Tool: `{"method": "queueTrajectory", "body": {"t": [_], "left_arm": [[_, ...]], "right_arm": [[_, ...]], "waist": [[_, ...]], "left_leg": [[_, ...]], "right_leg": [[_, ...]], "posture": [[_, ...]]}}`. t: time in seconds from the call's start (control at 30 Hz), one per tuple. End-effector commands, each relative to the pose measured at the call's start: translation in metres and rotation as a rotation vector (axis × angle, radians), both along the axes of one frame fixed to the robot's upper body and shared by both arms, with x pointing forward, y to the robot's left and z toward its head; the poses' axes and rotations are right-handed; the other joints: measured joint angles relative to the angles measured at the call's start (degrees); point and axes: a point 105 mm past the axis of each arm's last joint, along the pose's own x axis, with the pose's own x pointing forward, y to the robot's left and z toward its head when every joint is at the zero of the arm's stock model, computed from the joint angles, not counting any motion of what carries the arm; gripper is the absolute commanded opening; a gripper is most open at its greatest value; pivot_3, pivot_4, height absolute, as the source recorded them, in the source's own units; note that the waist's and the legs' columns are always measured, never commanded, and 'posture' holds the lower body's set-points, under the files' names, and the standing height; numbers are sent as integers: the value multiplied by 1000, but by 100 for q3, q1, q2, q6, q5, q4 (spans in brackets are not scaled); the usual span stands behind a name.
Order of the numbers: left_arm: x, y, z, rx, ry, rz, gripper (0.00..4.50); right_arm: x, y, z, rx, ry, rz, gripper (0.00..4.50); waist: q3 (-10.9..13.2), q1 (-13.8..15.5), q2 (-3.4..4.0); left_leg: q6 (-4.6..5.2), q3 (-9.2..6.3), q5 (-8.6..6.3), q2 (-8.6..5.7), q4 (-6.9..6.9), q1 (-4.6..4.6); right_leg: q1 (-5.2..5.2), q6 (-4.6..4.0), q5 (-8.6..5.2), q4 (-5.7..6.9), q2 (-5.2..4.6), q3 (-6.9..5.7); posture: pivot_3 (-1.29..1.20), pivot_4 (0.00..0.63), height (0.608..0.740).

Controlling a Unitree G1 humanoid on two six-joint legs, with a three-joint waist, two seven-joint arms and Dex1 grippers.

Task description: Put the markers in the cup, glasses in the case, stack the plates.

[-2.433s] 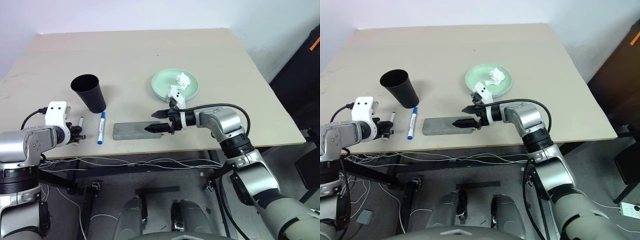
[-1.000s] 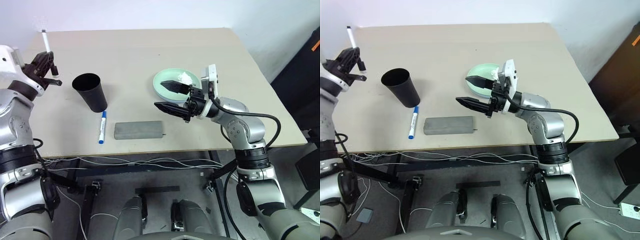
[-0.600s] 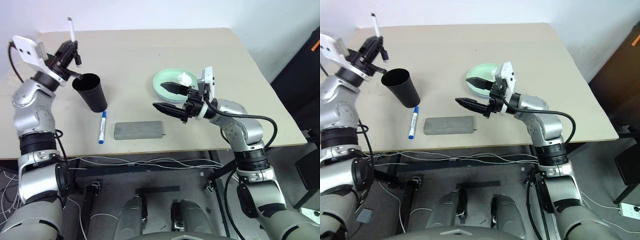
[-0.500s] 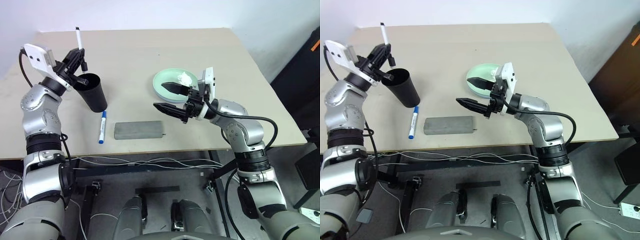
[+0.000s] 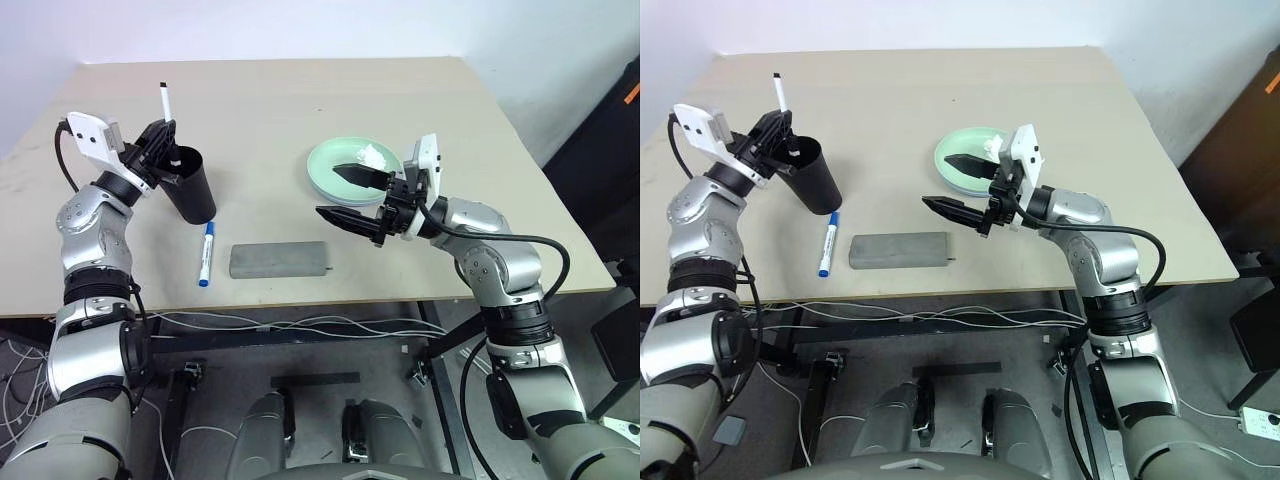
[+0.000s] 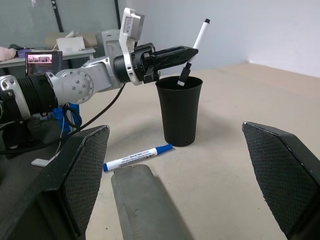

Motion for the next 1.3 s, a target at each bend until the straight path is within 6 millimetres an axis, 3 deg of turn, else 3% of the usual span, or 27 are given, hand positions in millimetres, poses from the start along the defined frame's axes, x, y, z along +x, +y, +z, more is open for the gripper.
{"method": "queueTrajectory", "body": {"t": [0.03,0.37,0.5,0.67,0.8,0.87,0.93,1.07,1.17,1.3], "left_arm": [[-1,-1,15,15,-45,-1,981],[0,0,7,40,-7,11,4484],[-5,6,17,38,-29,27,4484],[-25,14,39,101,-50,42,4484],[-45,40,58,72,27,214,4484],[-59,40,62,104,58,235,4484],[-71,33,61,90,116,202,4484],[-100,29,40,80,386,213,4484],[-116,22,32,103,454,218,4484],[-127,17,7,113,564,222,4484]], "right_arm": [[-5,0,12,1,-64,3,4500],[-3,1,4,-32,-57,-12,4500],[-4,2,6,-21,-53,-2,4500],[-2,2,7,-20,-39,2,4500],[0,2,5,-13,-25,8,4500],[1,3,4,-9,-17,16,4500],[2,4,4,-7,-19,23,4500],[3,0,12,34,-47,49,4500],[2,-6,27,136,-67,64,4500],[1,-5,26,116,-51,96,4500]], "waist": [[0,-1,0],[0,-1,0],[0,-3,0],[0,-34,0],[0,-27,0],[0,-30,0],[1,-23,1],[1,-11,1],[2,-11,1],[1,-8,1]], "left_leg": [[0,0,0,0,1,0],[1,-1,0,0,5,0],[2,-1,0,0,10,0],[2,-2,0,2,10,0],[2,-4,-1,4,10,1],[2,-6,-1,4,12,1],[2,-6,-1,4,11,4],[1,-9,-1,4,11,6],[0,-11,-1,4,12,6],[-1,-11,-2,5,11,13]], "right_leg": [[0,0,0,0,0,0],[1,0,0,4,0,0],[1,0,0,7,0,0],[0,0,0,10,1,1],[2,0,0,11,1,3],[2,0,0,13,1,3],[4,0,0,12,0,4],[6,0,0,12,-1,4],[6,1,0,12,0,4],[12,0,0,13,0,5]], "posture": [[0,150,740],[0,150,740],[0,150,740],[0,150,740],[0,150,740],[0,150,740],[0,150,740],[0,150,740],[0,150,740],[0,150,740]]}}
